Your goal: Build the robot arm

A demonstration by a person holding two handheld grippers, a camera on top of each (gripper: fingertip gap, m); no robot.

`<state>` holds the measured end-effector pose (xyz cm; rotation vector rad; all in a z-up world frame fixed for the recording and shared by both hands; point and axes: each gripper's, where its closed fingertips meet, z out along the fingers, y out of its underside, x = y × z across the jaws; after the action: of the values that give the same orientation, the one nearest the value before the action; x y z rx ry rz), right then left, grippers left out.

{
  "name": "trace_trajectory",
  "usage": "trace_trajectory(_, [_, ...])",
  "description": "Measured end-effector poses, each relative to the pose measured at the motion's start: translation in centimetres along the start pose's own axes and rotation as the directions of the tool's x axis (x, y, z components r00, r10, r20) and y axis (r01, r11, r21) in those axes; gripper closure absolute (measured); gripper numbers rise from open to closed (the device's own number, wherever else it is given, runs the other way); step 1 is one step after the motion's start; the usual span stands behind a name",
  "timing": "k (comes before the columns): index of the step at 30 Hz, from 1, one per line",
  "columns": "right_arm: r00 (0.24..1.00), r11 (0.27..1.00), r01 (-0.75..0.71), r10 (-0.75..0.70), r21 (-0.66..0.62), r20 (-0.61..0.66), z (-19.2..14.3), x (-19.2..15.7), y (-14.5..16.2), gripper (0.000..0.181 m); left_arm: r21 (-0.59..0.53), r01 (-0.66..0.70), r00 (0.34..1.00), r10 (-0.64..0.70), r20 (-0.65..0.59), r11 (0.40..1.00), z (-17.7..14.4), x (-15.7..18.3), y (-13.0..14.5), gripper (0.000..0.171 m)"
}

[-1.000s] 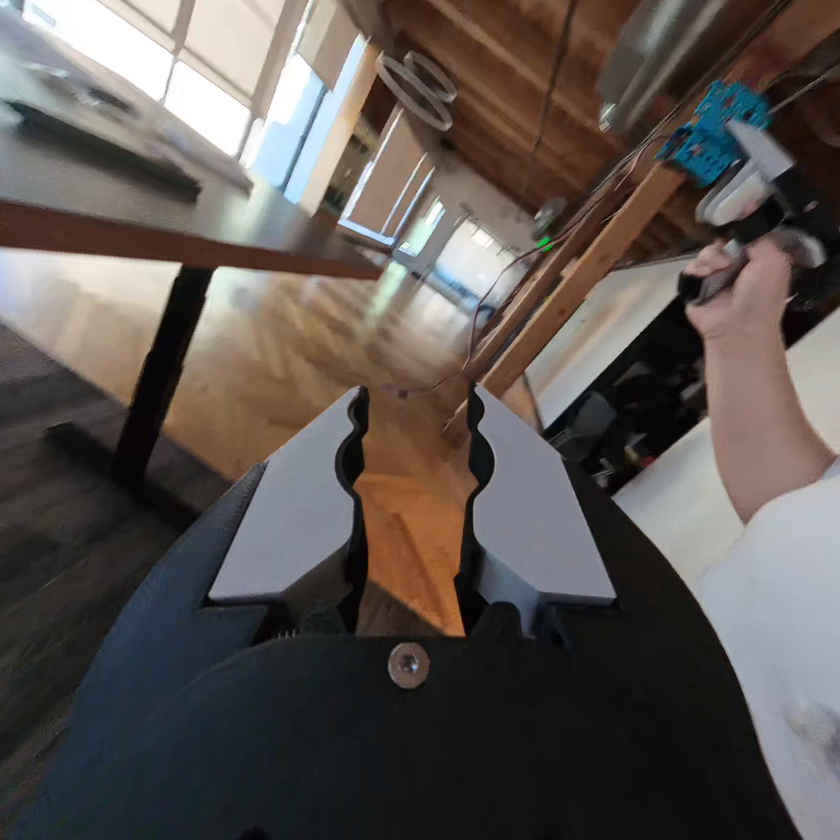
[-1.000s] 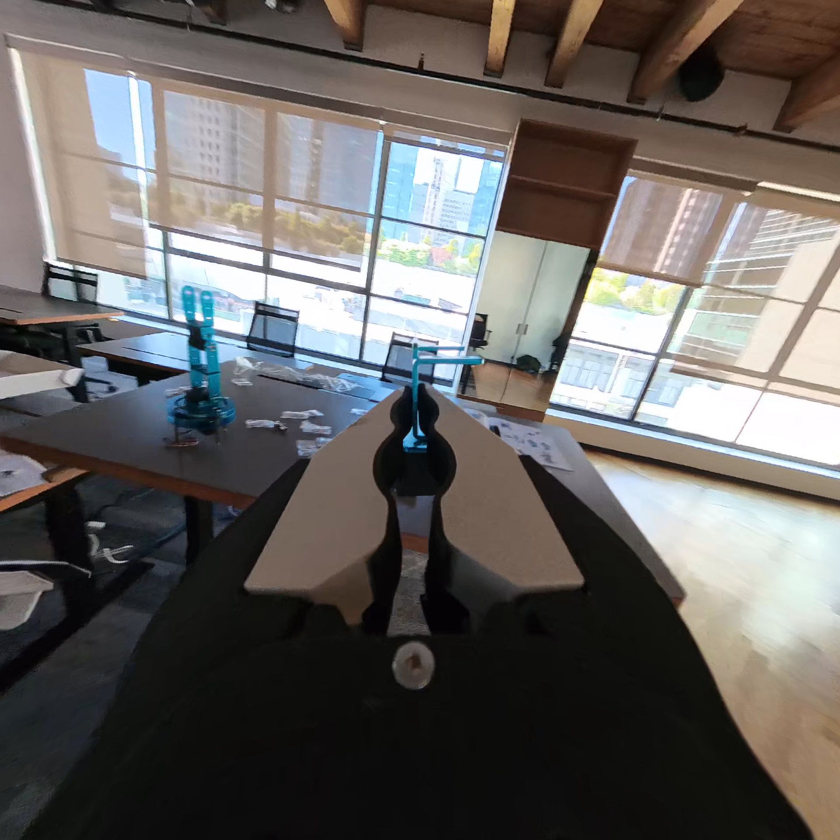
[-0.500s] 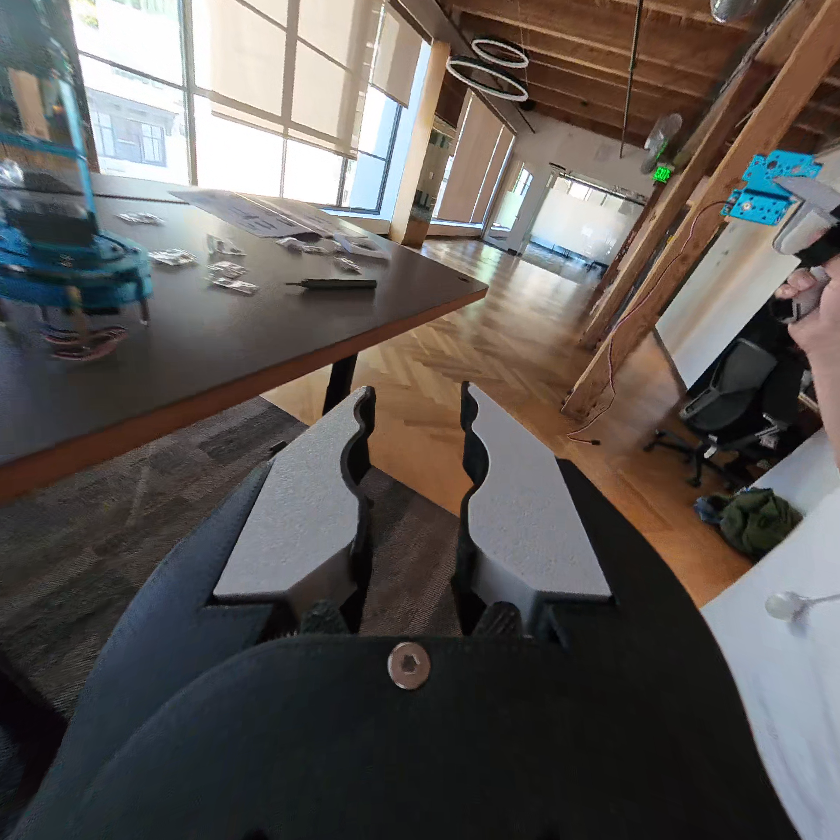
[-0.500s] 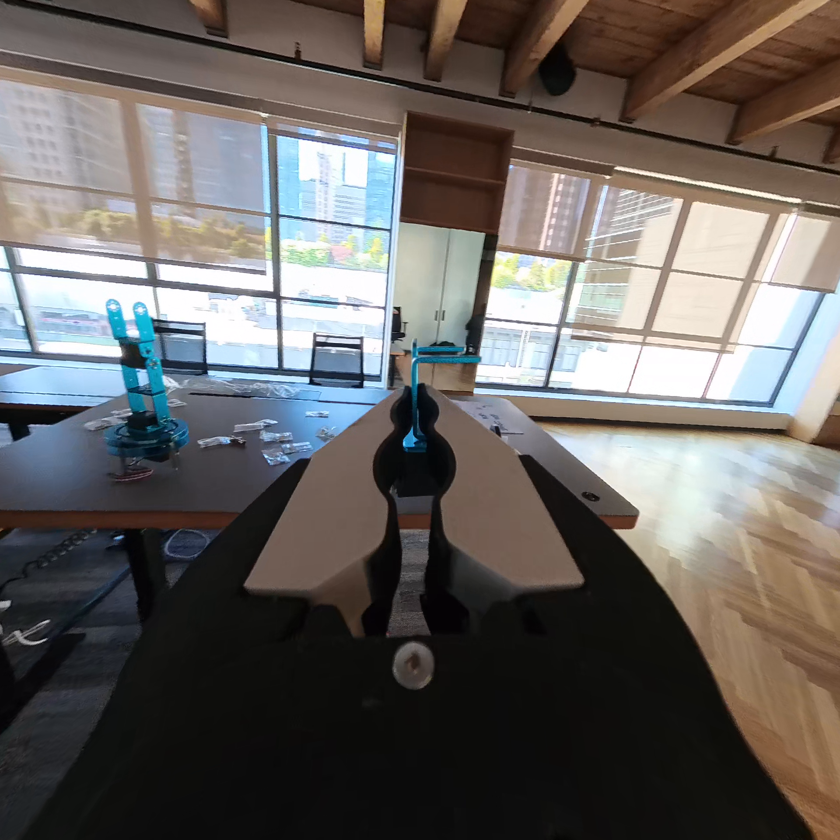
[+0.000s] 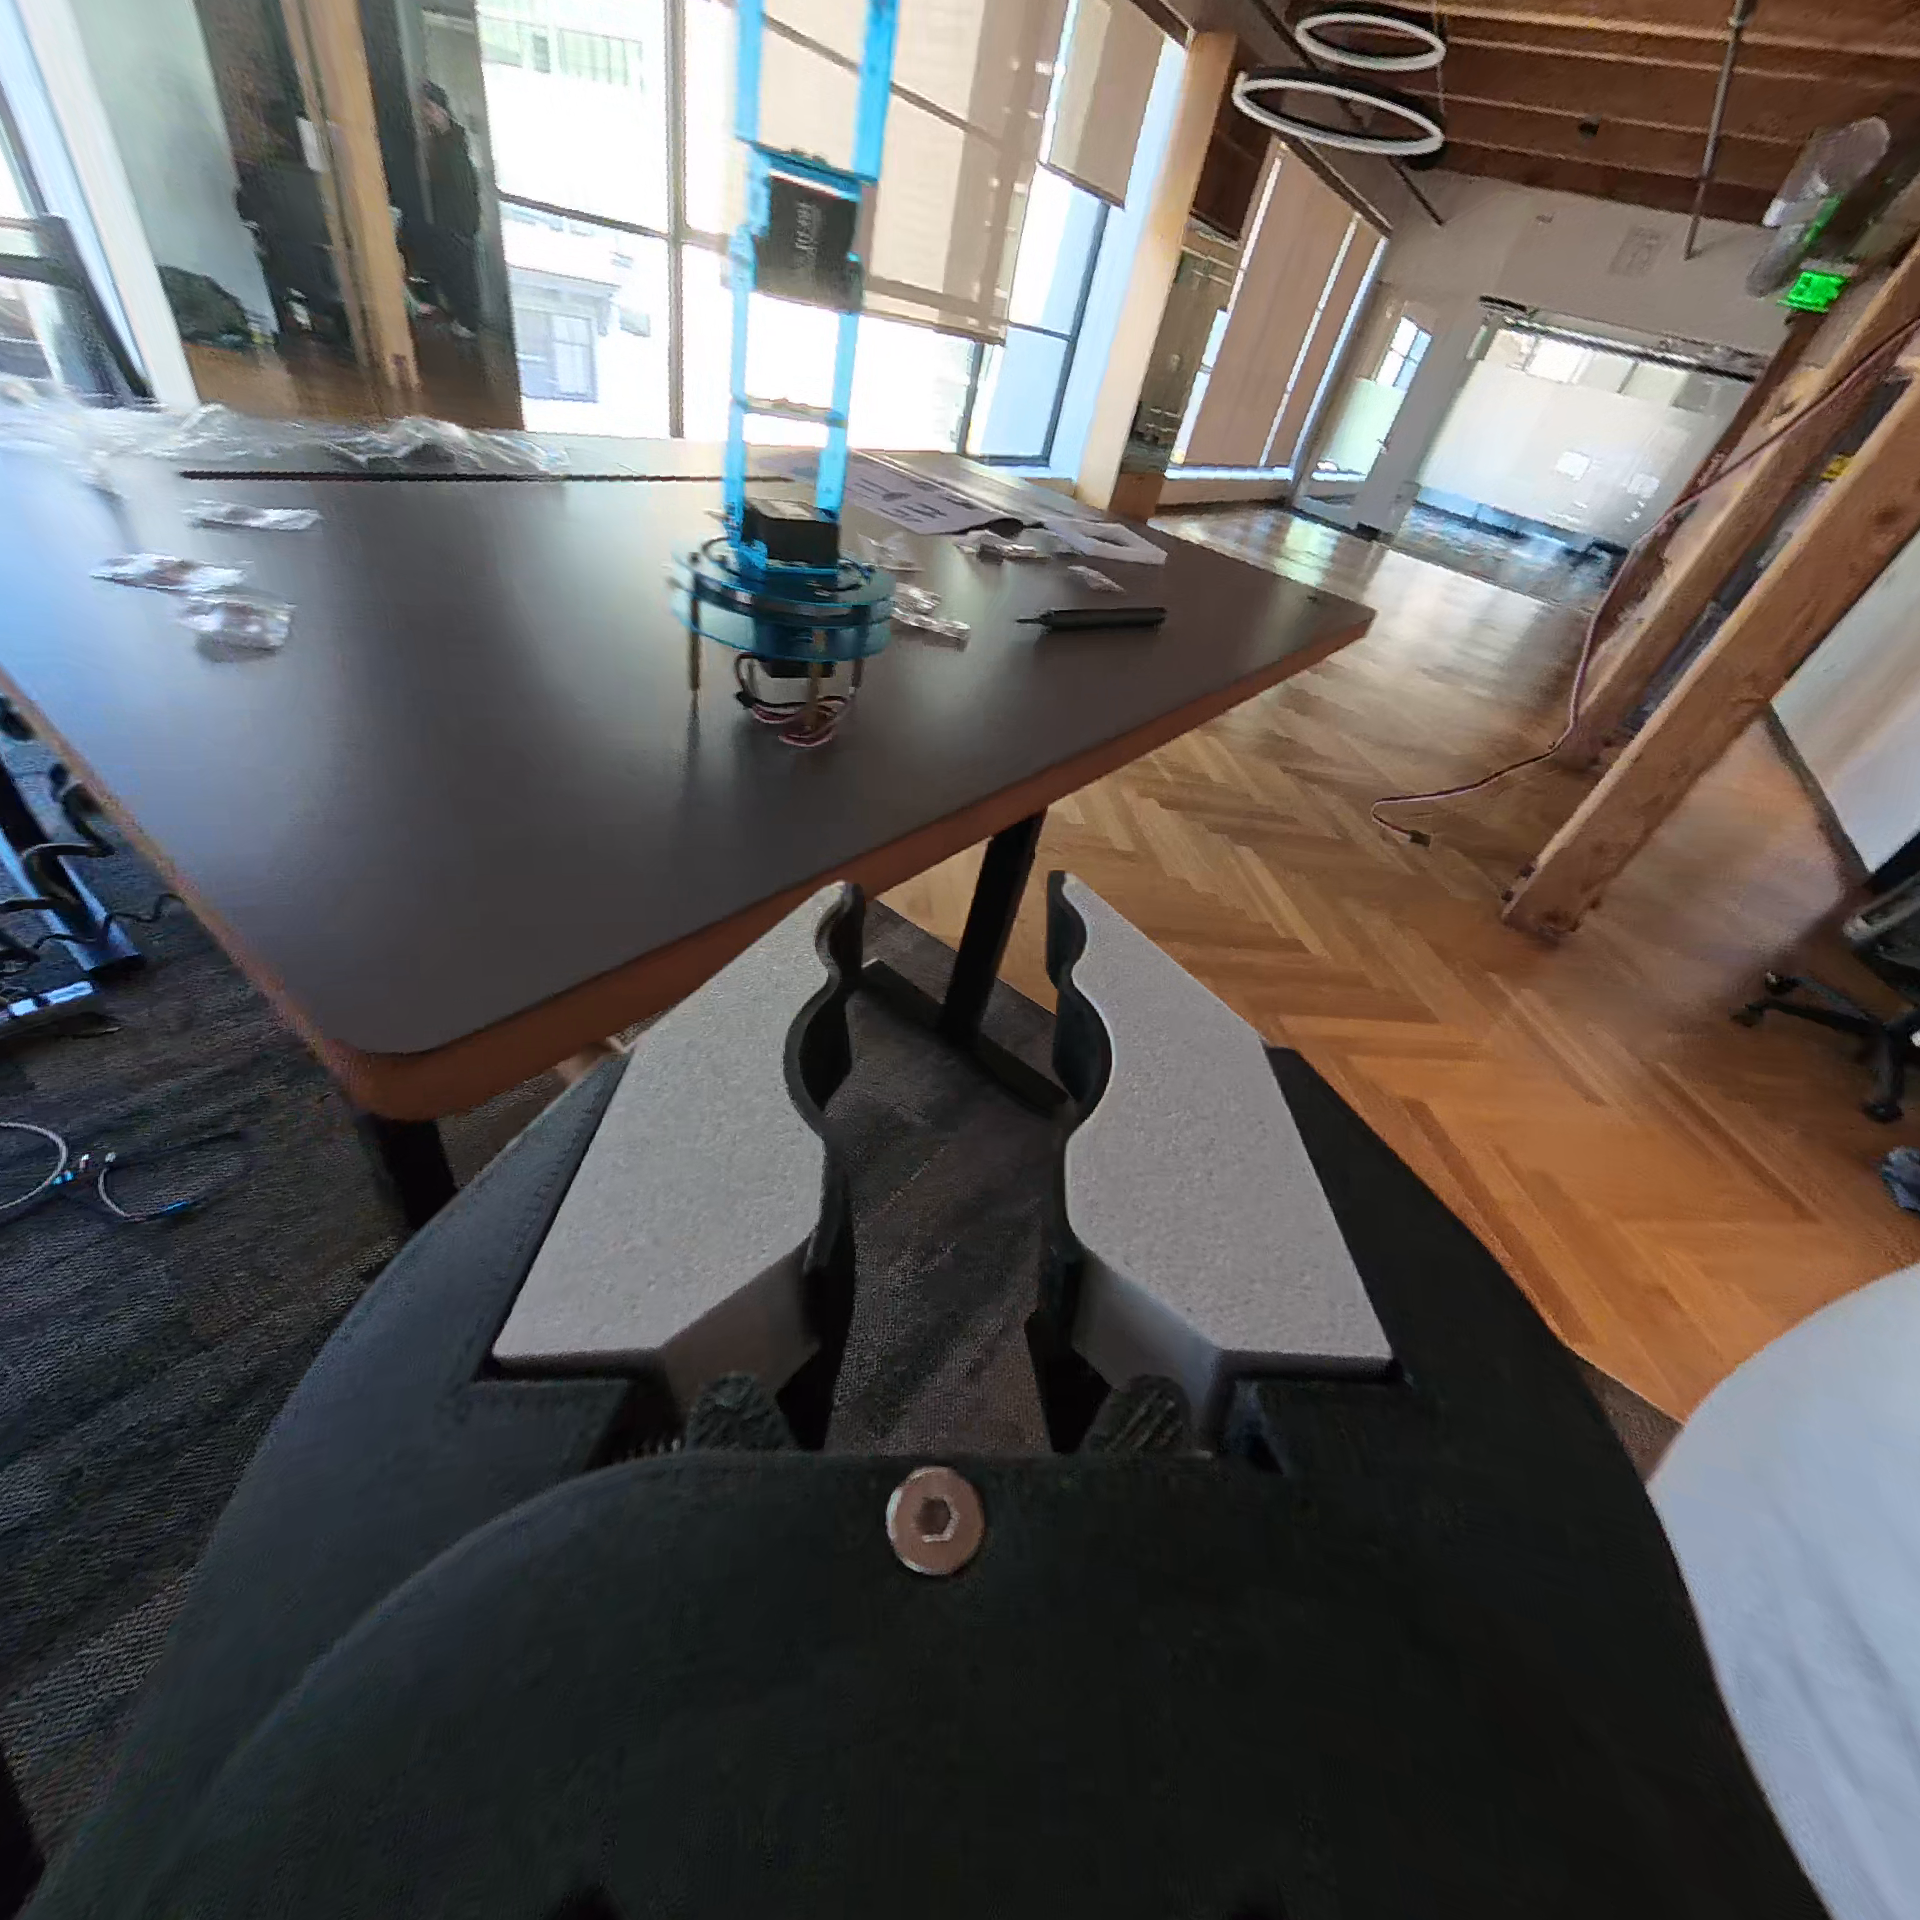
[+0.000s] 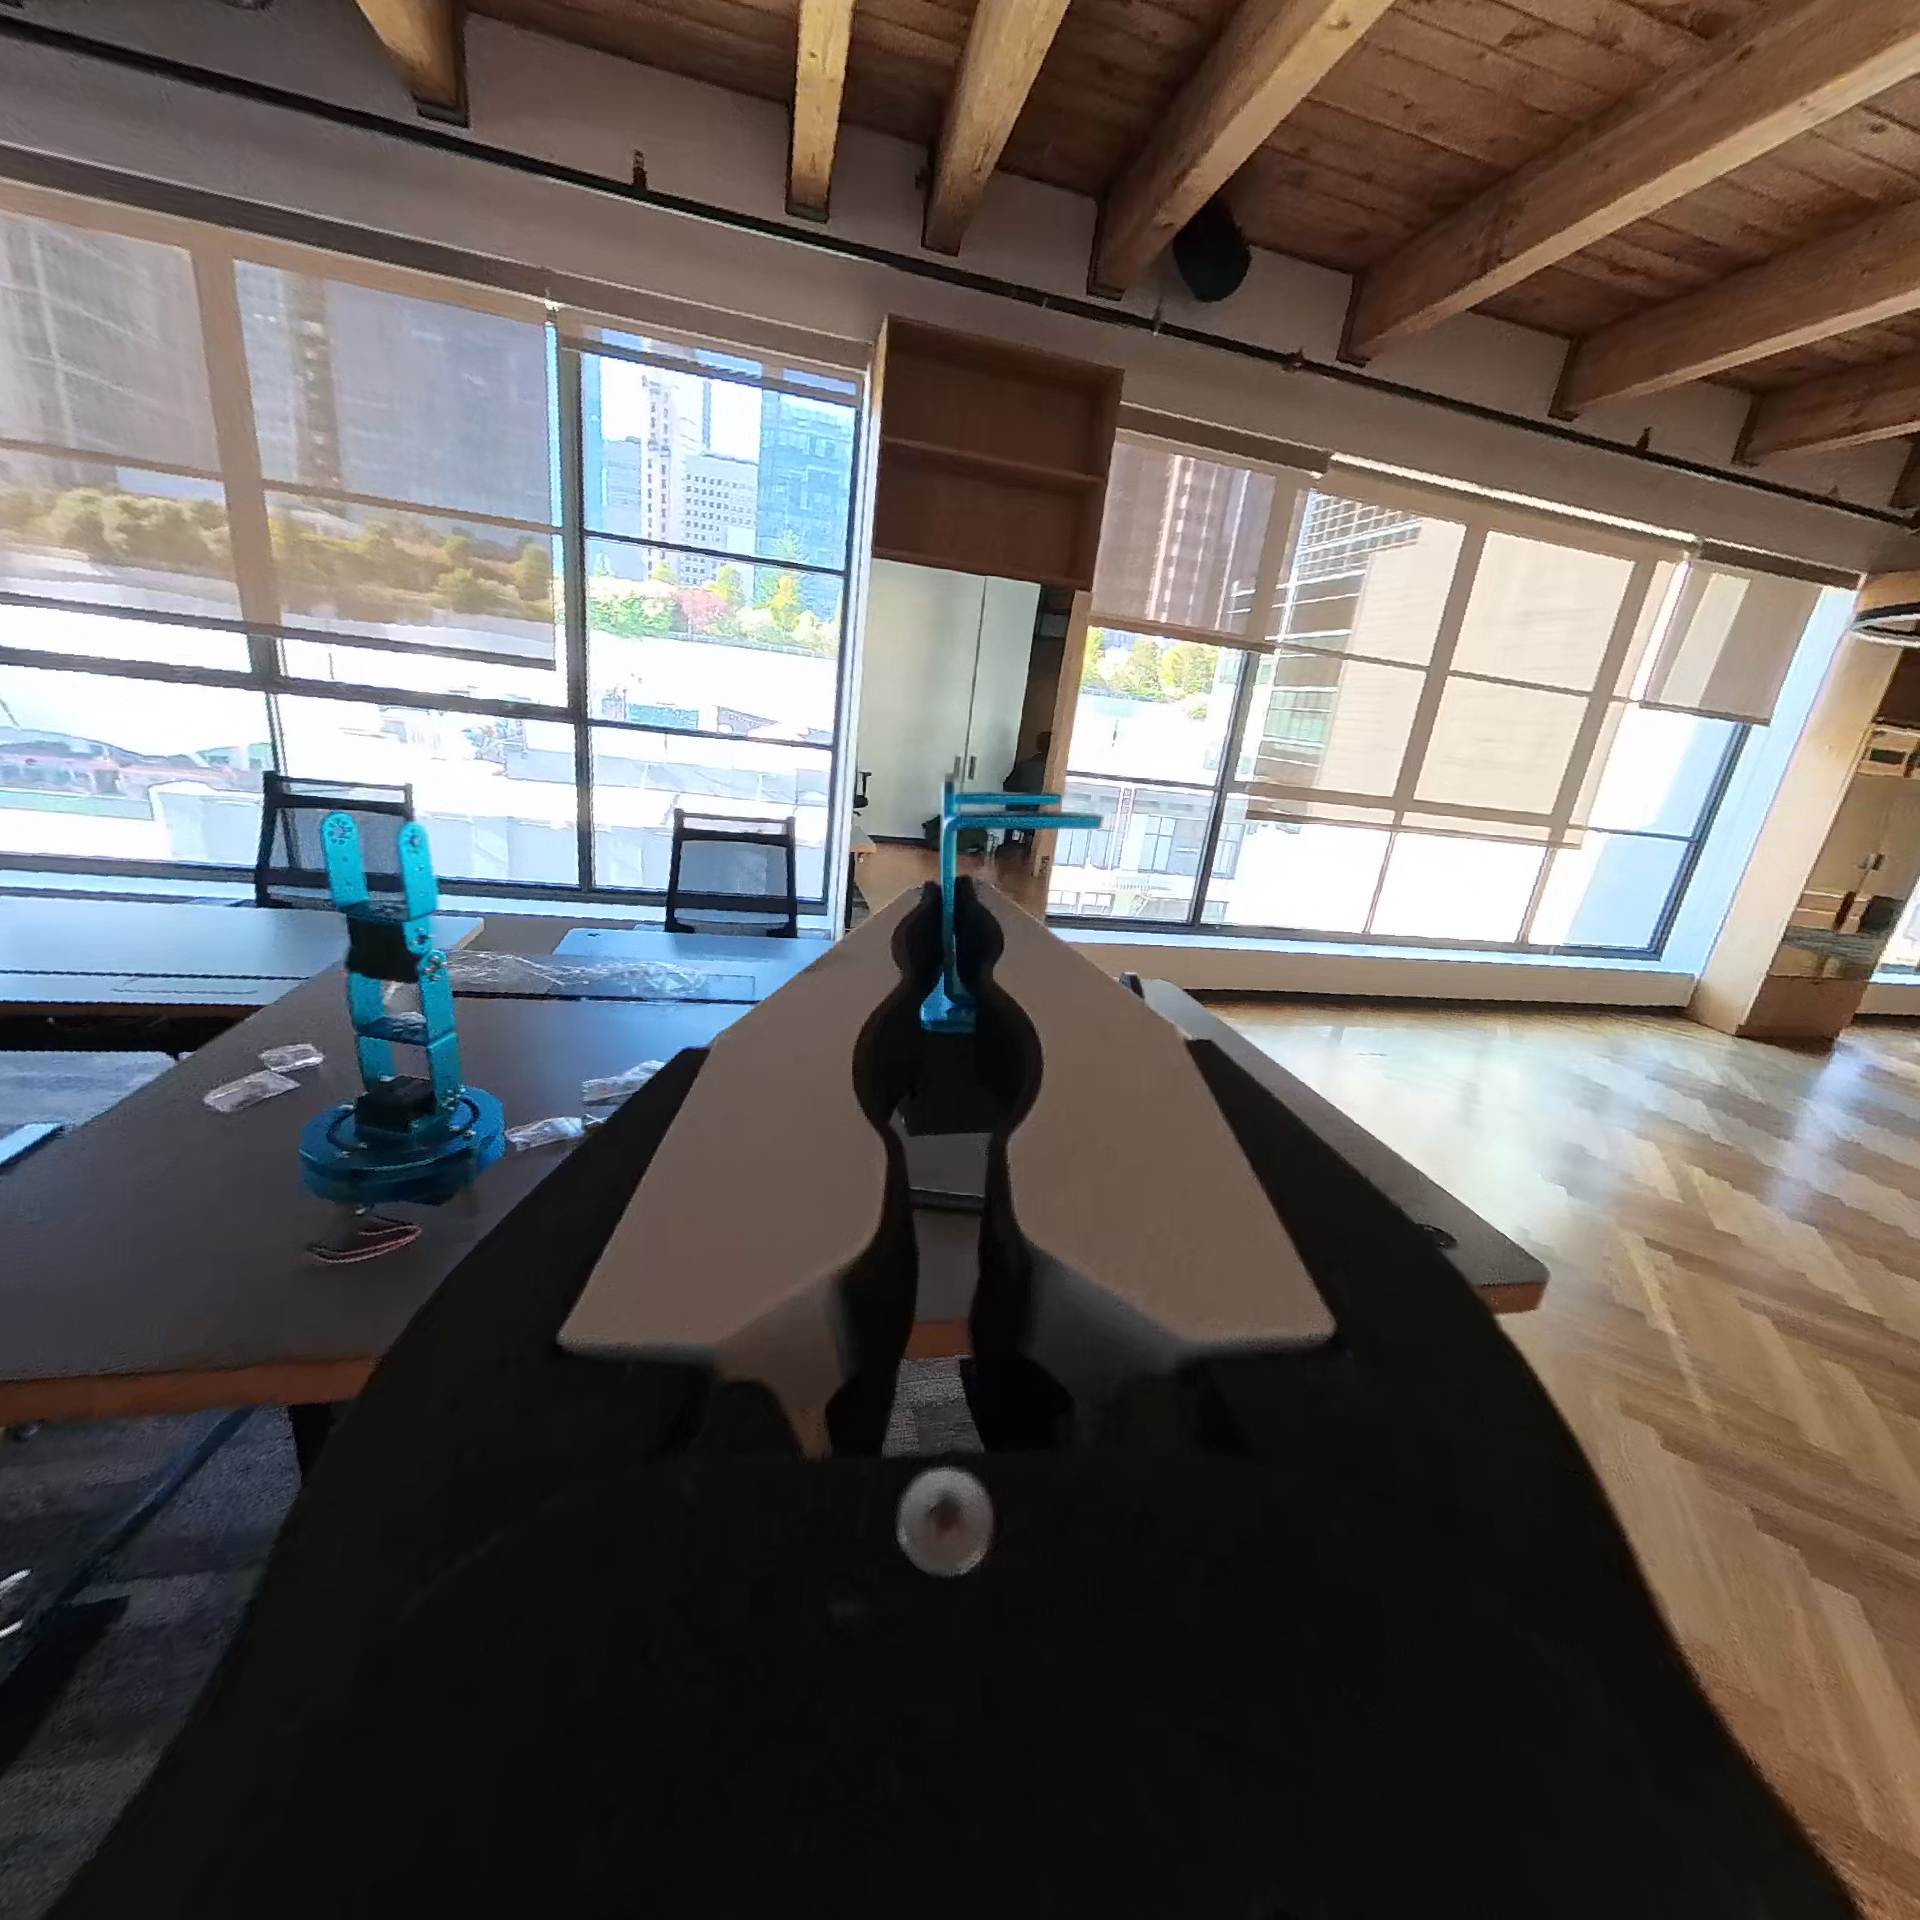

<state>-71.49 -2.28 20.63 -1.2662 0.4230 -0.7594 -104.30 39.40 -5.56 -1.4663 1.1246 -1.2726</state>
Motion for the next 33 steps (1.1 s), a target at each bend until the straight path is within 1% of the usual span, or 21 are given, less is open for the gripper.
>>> trace_trajectory(3, [1.0,1.0,0.003,-0.003,-0.001,0.015,1.1,-1.9,-0.6,0.18,0.023,0.034,0.999,-0.034,-0.001,0.999,-0.6,-1.3,0.4,0.138])
trace_trajectory(5, [1.0,1.0,0.018,-0.018,-0.009,0.02,1.7,-2.9,-0.9,0.18,0.016,0.043,0.999,-0.043,-0.008,0.999,-0.9,-1.8,1.0,0.138])
trace_trajectory(10, [0.999,0.999,0.036,-0.035,-0.033,0.027,2.7,-4.3,-1.5,0.18,-0.011,0.028,0.999,-0.028,0.036,1.0,-1.3,-3.8,2.5,0.138])
trace_trajectory(16, [0.997,0.995,0.068,-0.066,-0.067,0.035,3.5,-5.2,-1.9,0.18,0.014,0.062,0.997,-0.062,0.041,0.998,-1.7,-4.8,3.3,0.139])
trace_trajectory(21, [0.994,0.993,0.096,-0.092,-0.071,0.054,4.3,-6.0,-2.6,0.18,0.034,0.095,0.994,-0.097,0.059,0.995,-2.0,-5.6,4.2,0.14])
trace_trajectory(25, [0.991,0.988,0.123,-0.118,-0.093,0.056,4.3,-6.5,-2.0,0.181,0.003,0.109,0.993,-0.109,0.052,0.994,-1.4,-6.1,5.3,0.14])
trace_trajectory(29, [0.994,0.989,0.103,-0.097,-0.109,0.056,4.7,-6.6,-1.6,0.18,0.023,0.093,0.995,-0.094,0.043,0.995,-1.1,-5.8,5.1,0.141])
trace_trajectory(33, [0.994,0.989,0.098,-0.092,-0.106,0.063,5.2,-7.2,-1.9,0.18,0.016,0.107,0.994,-0.108,0.037,0.994,-0.8,-5.9,6.0,0.141])
